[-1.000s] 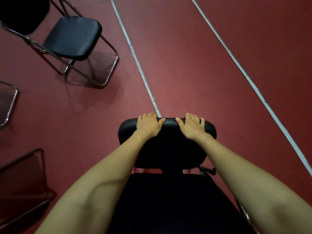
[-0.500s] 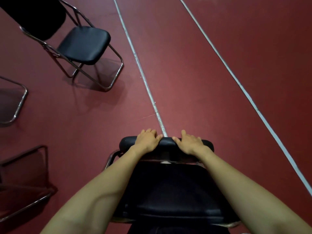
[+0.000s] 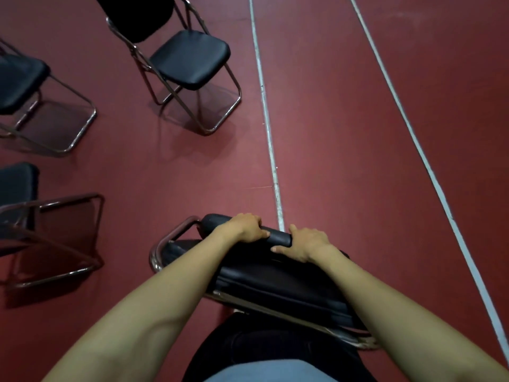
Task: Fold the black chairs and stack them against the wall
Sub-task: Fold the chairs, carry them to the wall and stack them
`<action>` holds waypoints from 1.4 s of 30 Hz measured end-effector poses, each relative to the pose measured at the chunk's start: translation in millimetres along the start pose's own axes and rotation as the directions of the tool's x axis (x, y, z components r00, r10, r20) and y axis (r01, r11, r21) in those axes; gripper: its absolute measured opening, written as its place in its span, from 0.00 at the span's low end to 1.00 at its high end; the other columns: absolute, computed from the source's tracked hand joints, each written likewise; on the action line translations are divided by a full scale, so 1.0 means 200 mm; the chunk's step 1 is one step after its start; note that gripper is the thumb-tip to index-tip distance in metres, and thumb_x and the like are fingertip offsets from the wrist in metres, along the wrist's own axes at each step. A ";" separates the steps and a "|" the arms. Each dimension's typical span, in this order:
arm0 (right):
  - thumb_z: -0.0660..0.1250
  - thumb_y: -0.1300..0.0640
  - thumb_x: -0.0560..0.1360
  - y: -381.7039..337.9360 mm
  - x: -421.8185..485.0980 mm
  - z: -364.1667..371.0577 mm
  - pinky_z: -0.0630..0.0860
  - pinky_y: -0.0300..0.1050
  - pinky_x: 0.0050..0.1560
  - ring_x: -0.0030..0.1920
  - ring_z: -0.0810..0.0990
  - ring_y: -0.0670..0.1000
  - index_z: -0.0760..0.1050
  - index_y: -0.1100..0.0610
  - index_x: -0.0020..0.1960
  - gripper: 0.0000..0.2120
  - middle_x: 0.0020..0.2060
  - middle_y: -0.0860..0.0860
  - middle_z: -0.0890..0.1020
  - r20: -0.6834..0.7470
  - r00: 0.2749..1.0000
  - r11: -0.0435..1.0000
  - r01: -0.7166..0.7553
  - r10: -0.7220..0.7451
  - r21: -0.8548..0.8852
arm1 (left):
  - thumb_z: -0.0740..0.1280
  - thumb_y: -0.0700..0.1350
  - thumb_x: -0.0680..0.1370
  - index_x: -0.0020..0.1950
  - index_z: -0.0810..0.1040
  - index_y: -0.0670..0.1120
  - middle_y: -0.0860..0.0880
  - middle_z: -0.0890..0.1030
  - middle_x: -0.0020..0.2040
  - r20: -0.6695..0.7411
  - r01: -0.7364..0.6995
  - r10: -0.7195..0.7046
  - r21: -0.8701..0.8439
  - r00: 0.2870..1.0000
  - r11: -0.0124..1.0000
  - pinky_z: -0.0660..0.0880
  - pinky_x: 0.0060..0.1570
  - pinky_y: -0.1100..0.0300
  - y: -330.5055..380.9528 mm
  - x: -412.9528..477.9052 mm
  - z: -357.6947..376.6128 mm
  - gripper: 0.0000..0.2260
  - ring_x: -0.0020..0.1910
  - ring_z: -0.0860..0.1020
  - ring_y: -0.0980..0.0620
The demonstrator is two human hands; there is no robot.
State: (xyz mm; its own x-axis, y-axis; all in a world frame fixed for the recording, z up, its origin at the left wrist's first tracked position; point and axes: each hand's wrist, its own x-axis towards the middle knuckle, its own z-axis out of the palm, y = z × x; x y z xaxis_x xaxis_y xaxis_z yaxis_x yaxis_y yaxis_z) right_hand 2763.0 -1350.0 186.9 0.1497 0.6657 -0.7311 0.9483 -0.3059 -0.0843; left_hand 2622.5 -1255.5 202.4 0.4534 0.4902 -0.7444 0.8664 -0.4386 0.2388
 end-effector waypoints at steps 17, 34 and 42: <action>0.73 0.39 0.65 -0.02 0.19 0.06 0.73 0.48 0.58 0.61 0.76 0.55 0.64 0.44 0.70 0.37 0.63 0.49 0.76 -0.026 0.982 0.950 0.189 -0.188 0.249 | 0.67 0.42 0.74 0.44 0.82 0.44 0.47 0.82 0.50 -0.898 0.095 -0.383 -0.371 0.215 0.924 0.65 0.65 0.48 0.01 -0.59 0.38 0.05 0.55 0.78 0.46; 0.69 0.43 0.68 -0.15 -0.04 0.26 0.72 0.47 0.52 0.54 0.80 0.57 0.72 0.48 0.60 0.22 0.54 0.52 0.81 -0.158 0.957 0.938 0.273 -0.243 0.214 | 0.79 0.51 0.66 0.64 0.67 0.46 0.45 0.70 0.62 0.127 -0.374 -0.904 -0.880 0.409 -0.293 0.71 0.64 0.48 0.30 -0.88 0.82 0.33 0.61 0.72 0.47; 0.73 0.50 0.65 -0.15 0.00 0.24 0.74 0.46 0.51 0.51 0.80 0.57 0.70 0.51 0.61 0.27 0.51 0.52 0.80 -0.116 0.958 0.943 0.279 -0.262 0.181 | 0.72 0.51 0.74 0.61 0.61 0.50 0.58 0.75 0.48 0.049 -0.371 -0.878 -0.894 0.476 -0.251 0.71 0.39 0.69 0.33 -0.89 0.83 0.24 0.43 0.75 0.64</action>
State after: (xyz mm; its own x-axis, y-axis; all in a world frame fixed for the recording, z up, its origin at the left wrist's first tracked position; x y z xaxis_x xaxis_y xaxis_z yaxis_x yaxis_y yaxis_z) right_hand 2720.6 -1373.2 156.4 -0.0722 0.7965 -0.6003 0.8854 -0.2258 -0.4062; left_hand 2563.7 -1496.5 247.1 -0.5555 0.5816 -0.5943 -0.1981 0.6015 0.7739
